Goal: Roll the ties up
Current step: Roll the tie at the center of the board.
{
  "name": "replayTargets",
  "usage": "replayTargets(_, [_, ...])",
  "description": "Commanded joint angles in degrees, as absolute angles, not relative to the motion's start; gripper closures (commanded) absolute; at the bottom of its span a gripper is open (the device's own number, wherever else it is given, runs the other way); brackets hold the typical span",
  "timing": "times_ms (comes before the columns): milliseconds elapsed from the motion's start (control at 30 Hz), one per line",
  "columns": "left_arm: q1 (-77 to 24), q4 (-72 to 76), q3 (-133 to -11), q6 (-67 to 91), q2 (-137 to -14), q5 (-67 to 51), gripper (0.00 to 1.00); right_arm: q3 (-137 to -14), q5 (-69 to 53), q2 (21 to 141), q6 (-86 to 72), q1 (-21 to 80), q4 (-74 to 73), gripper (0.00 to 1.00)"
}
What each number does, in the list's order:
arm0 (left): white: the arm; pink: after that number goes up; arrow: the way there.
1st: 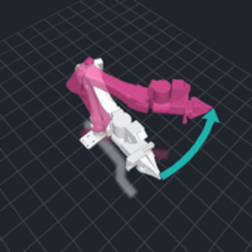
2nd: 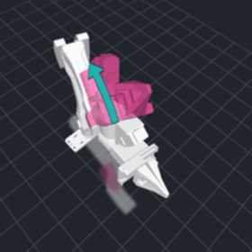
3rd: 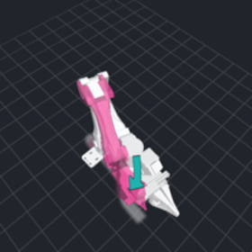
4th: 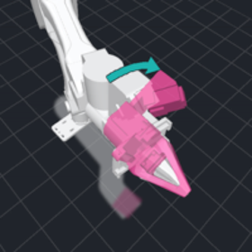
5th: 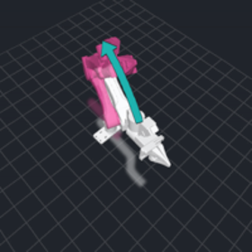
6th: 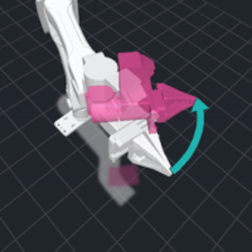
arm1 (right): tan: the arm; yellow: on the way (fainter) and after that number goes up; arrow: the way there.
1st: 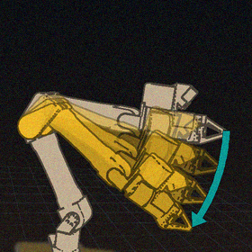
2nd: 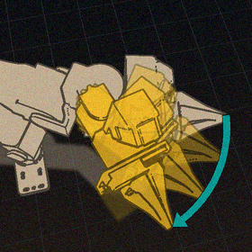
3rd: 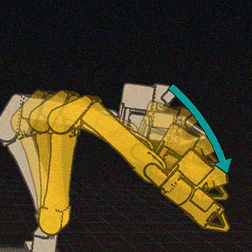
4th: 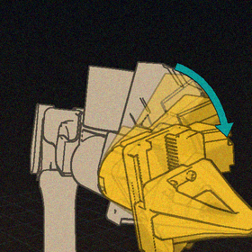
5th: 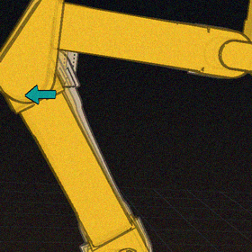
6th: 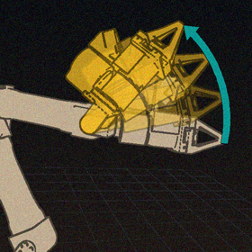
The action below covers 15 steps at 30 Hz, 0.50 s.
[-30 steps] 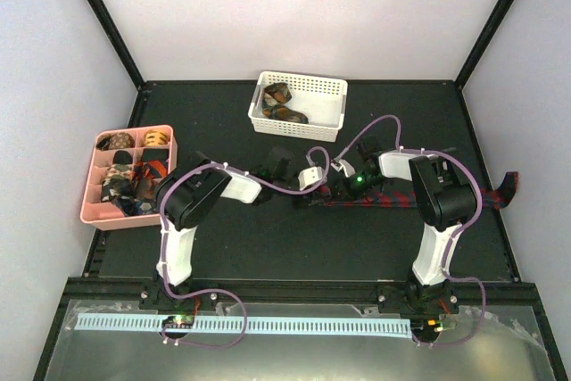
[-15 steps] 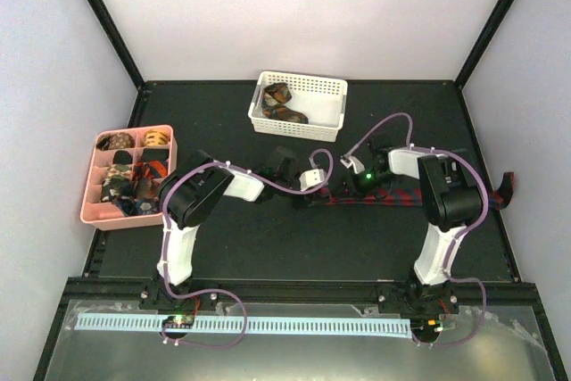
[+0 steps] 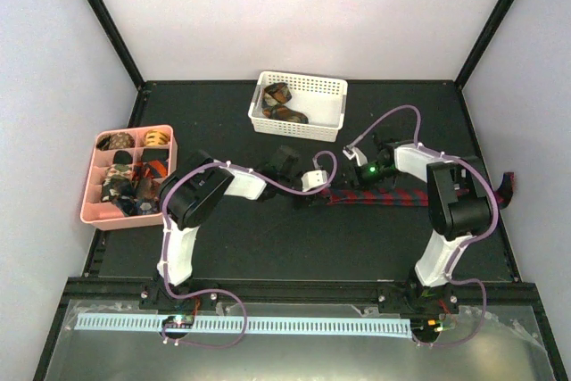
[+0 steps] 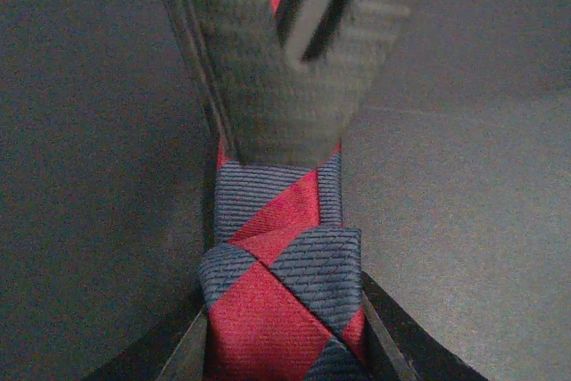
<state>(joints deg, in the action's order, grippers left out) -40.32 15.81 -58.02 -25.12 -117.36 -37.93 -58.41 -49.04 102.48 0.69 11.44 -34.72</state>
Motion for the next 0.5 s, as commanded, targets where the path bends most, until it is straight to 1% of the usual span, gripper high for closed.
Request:
replayTargets(0, [-41.2,9.1,-58.4,-27.0,-118.9,-33.6,0.66,-59.6,-48.8,105.3,-1.2,13.7,-33.2,0.62])
replayTargets(167, [-41.3,8.7,-58.7,-27.1,-119.0,-33.5,0.65,-59.8,-47.8,107.2,-2.1,14.2,-31.3,0.66])
replayTargets(267, [-41.5,8.5,-59.0,-27.3,-119.1,-33.5,0.65,-60.0,-47.9,107.7,-3.1,14.2,-30.0,0.66])
replayTargets(333, [-41.6,8.2,-59.3,-27.3,-119.3,-33.4,0.65,-60.2,-48.4,107.9,-3.4,14.3,-29.8,0.71])
replayTargets(467, [-41.6,8.0,-59.5,-27.1,-119.4,-33.2,0.65,-60.6,-48.0,108.1,-2.2,14.3,-30.7,0.85])
